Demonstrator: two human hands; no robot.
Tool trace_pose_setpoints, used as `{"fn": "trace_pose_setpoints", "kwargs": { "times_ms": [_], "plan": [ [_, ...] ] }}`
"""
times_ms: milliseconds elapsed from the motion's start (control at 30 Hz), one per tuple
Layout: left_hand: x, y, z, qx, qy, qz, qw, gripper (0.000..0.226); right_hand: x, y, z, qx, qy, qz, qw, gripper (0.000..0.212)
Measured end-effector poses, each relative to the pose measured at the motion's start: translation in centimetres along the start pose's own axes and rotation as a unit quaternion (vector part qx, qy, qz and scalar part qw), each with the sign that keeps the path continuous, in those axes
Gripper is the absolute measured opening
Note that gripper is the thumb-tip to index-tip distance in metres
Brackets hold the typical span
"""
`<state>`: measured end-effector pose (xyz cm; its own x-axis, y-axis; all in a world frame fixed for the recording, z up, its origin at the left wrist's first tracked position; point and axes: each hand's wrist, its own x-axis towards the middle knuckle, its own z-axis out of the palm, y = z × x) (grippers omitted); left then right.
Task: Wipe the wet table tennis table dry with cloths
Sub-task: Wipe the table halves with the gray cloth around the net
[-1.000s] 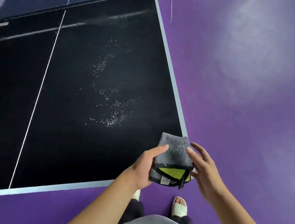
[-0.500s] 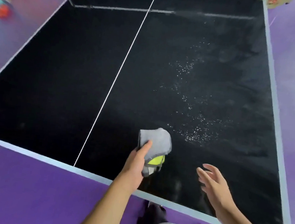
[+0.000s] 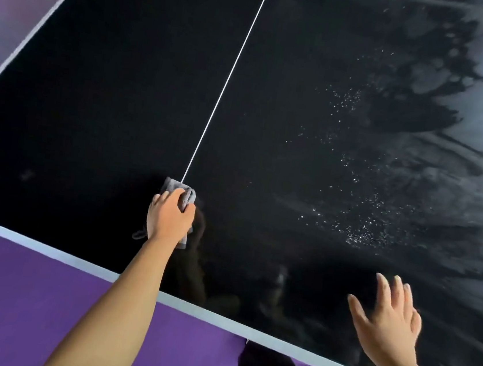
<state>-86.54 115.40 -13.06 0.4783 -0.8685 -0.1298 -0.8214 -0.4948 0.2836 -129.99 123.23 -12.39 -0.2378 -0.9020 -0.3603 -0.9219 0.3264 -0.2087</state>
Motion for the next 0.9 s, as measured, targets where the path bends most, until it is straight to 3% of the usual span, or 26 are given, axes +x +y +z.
{"fn": "trace_pose_setpoints", "kwargs": {
  "times_ms": [100,233,500,700,900],
  "plan": [
    [-0.1,-0.3,1.1,0.003,0.002,0.029,1.0,0.042,0.6,2.2,0.3,-0.019,0.023,0.0,1.0,0.076],
    [-0.8,-0.8,3.1,0.102,-0.027,0.048,0.993,0.058,1.1,4.4,0.8,-0.053,0.04,-0.035,0.997,0.08],
    [2.7,5.2,5.4,0.098,-0.028,-0.055,0.993,0.055,1.6,5.6,2.3,-0.074,0.087,-0.068,0.991,0.081],
    [0.7,15.2,8.8,0.131,-0.058,0.072,0.987,0.06,1.7,6.1,2.3,-0.058,0.104,-0.092,0.989,0.077],
    [-7.1,25.5,11.9,0.128,-0.097,0.148,0.976,0.065,1.9,8.9,1.5,0.082,0.134,-0.176,0.972,0.051]
  ]
}}
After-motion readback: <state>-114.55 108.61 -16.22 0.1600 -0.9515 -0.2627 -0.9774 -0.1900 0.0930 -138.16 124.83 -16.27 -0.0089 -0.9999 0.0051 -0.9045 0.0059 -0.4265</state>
